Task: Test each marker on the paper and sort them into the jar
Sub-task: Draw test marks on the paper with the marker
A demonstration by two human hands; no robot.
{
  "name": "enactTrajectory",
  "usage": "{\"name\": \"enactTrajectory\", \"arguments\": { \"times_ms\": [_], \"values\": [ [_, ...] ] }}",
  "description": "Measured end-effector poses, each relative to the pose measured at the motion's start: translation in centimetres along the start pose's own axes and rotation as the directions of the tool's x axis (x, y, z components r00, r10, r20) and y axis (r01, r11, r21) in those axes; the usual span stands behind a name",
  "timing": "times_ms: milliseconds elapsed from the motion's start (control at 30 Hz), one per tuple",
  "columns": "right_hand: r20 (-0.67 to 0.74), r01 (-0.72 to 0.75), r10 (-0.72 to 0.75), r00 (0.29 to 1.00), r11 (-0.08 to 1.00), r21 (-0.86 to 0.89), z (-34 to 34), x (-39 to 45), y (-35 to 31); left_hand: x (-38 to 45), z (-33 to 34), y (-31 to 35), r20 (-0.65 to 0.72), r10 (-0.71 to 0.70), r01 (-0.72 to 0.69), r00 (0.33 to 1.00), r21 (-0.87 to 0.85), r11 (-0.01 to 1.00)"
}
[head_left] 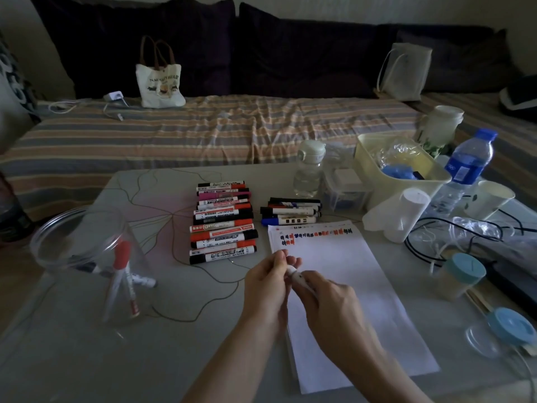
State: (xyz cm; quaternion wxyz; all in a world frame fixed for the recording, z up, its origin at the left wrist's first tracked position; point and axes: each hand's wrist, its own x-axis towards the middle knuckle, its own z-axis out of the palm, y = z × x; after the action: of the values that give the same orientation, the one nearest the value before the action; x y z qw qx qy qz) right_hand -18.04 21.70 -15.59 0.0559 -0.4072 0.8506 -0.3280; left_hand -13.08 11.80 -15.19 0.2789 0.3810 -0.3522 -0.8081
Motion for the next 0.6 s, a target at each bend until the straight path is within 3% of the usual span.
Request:
{"name": "enactTrajectory", "arguments": {
  "times_ms": [100, 200, 267, 300, 333, 367, 400, 433, 467, 500, 600],
  "values": [
    [0.017, -0.021, 0.020, 1.000, 0.997, 0.081, -0.4, 0.1, -0.2, -0.1, 0.2, 0.3, 0.017, -0.015, 0.015, 1.000, -0.043, 0.999],
    [0.041, -0.027, 0.025, 0.999, 0.999, 0.047, -0.5, 0.2, -0.3, 0.1, 0.0, 0.1, 0.036, 0.009, -0.009, 0.999, 0.006, 1.000],
    [0.067, -0.050, 0.048, 0.997, 0.998, 0.029, -0.9, 0.2, 0.1, 0.5, -0.8, 0.2, 0.145, 0.137, -0.170, 0.980, 0.252, 0.953],
    [0.088, -0.062, 0.059, 0.994, 0.998, 0.029, -1.3, 0.2, 0.4, 0.9, -1.5, 0.4, 0.271, 0.234, -0.337, 0.934, 0.444, 0.830],
    [0.104, -0.046, 0.044, 0.994, 0.999, 0.020, -1.8, 0.1, 0.8, 1.2, -2.2, 0.6, 0.429, 0.306, -0.521, 0.850, 0.600, 0.607],
    [0.126, -0.001, 0.002, 0.992, 1.000, -0.010, -2.3, 0.1, 1.3, 1.3, -2.9, 0.8, 0.584, 0.317, -0.664, 0.747, 0.678, 0.316],
    [0.165, 0.062, -0.053, 0.985, 0.997, -0.050, -2.8, 0.1, 1.8, 1.4, -3.5, 0.7, 0.704, 0.271, -0.740, 0.657, 0.671, 0.049],
    [0.217, 0.128, -0.107, 0.970, 0.988, -0.084, -3.1, 0.1, 2.2, 1.2, -4.0, 0.6, 0.772, 0.189, -0.766, 0.606, 0.631, -0.121],
    [0.263, 0.181, -0.149, 0.953, 0.978, -0.103, -3.4, 0.1, 2.5, 0.8, -4.3, 0.7, 0.797, 0.109, -0.774, 0.594, 0.603, -0.196],
    [0.289, 0.224, -0.186, 0.939, 0.969, -0.103, -3.6, 0.1, 2.8, 0.6, -4.7, 0.7, 0.795, 0.046, -0.773, 0.605, 0.600, -0.208],
    [0.182, 0.372, -0.352, 0.918, 0.924, -0.086, -3.8, -0.2, 3.7, 0.2, -5.2, 1.0, 0.782, -0.018, -0.782, 0.623, 0.622, -0.038]
  ]
}}
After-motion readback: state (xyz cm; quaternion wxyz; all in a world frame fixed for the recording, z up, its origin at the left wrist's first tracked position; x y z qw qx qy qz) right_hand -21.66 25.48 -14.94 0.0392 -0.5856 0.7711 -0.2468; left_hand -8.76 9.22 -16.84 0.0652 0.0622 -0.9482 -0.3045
